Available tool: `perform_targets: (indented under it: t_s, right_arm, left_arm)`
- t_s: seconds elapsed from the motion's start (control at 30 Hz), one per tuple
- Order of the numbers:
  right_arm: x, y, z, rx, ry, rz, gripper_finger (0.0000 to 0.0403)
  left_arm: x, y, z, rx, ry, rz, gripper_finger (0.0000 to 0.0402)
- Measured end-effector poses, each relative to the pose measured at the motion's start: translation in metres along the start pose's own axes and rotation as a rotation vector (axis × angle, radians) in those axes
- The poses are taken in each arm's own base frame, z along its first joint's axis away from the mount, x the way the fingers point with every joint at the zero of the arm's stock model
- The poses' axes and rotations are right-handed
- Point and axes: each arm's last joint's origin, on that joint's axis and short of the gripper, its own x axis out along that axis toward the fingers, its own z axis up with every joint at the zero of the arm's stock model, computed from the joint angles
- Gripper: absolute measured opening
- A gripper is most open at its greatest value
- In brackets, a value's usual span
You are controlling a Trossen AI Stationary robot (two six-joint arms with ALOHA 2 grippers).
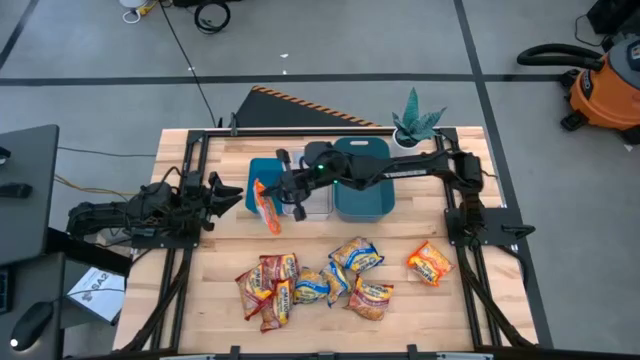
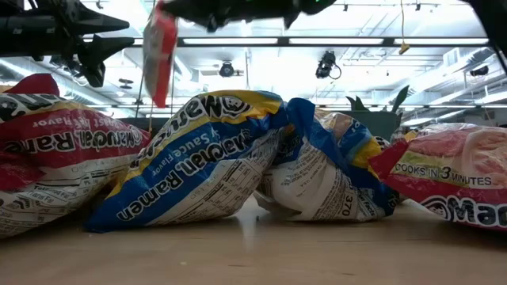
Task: Sort Maruchan noodles
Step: Put the orange noodle pack into the blue bin
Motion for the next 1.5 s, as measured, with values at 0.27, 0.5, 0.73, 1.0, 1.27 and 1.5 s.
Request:
perform_targets:
  t_s: [0.27,0.5,0.73,1.0,1.27,1.5]
  right_arm:
    - [0.024,-0.034,-0.041,-0.047,0.122,-0.189,0.001]
    - [0.026,-0.051,-0.076,0.009,0.28,-0.298,0.0023]
    - [0.019,-0.047,-0.076,0.086,0.361,-0.263,0.0075]
    - [0.008,-0.027,-0.038,0.125,0.365,-0.203,0.0123]
    - [-0.01,0.022,0.001,0.186,0.482,-0.051,0.0124]
    - [-0.021,0.077,0.001,0.315,0.767,0.082,0.0124]
  left_arm:
    - [0.001,0.001,-0.002,0.002,0.016,0.008,0.0135]
    - [0.001,0.003,-0.007,-0.03,0.072,0.035,0.0135]
    - [0.001,0.004,-0.009,-0.048,0.095,0.04,0.0135]
    - [0.0,0.005,-0.014,-0.017,0.147,0.053,0.0135]
    - [0.001,0.004,-0.01,0.063,0.098,0.056,0.0135]
    - [0.001,0.002,-0.004,0.136,0.036,0.037,0.0135]
